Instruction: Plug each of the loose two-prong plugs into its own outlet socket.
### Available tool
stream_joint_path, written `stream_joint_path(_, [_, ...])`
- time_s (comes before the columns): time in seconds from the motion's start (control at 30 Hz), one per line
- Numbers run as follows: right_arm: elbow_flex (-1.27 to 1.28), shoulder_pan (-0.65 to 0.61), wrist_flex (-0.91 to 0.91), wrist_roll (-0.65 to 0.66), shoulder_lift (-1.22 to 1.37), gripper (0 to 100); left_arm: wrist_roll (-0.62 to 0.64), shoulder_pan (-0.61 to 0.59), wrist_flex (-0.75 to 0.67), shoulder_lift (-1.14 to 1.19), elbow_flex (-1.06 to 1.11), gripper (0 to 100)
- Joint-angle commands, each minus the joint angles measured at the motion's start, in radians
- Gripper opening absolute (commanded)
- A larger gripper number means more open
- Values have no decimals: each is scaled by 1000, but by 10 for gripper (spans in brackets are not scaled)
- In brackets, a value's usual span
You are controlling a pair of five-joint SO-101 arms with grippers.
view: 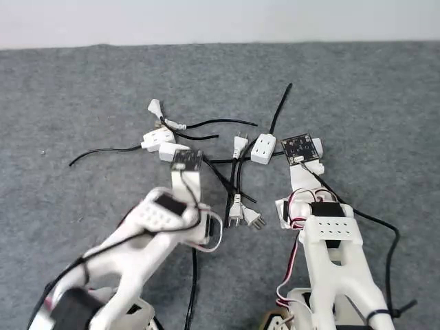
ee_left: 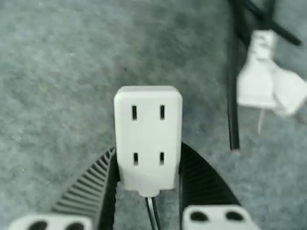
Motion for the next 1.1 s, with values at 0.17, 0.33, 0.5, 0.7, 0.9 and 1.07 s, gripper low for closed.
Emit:
stream_joint_path(0.17, [-11, 12, 7, -14, -1, 54, -20, -91, -141, -95, 114, 17])
stream_joint_path(0.33, [-11, 12, 7, -14, -1, 54, -18, -115, -68, 2, 24, 175])
stream_joint_path(0.5, [-11, 12, 5, -14, -1, 54, -57, -121, 15, 18, -8, 318])
stream_joint_path(0.7, [-11, 7, 5, -15, -1, 54, -169, -137, 106, -161, 7, 319])
stream_joint_path(0.9, [-103, -36, 130, -173, -13, 54, -244, -278, 132, -445, 90, 319])
stream_joint_path(1.07, [-250, -220, 263, -245, -2, 54, -247, -387, 126, -427, 94, 319])
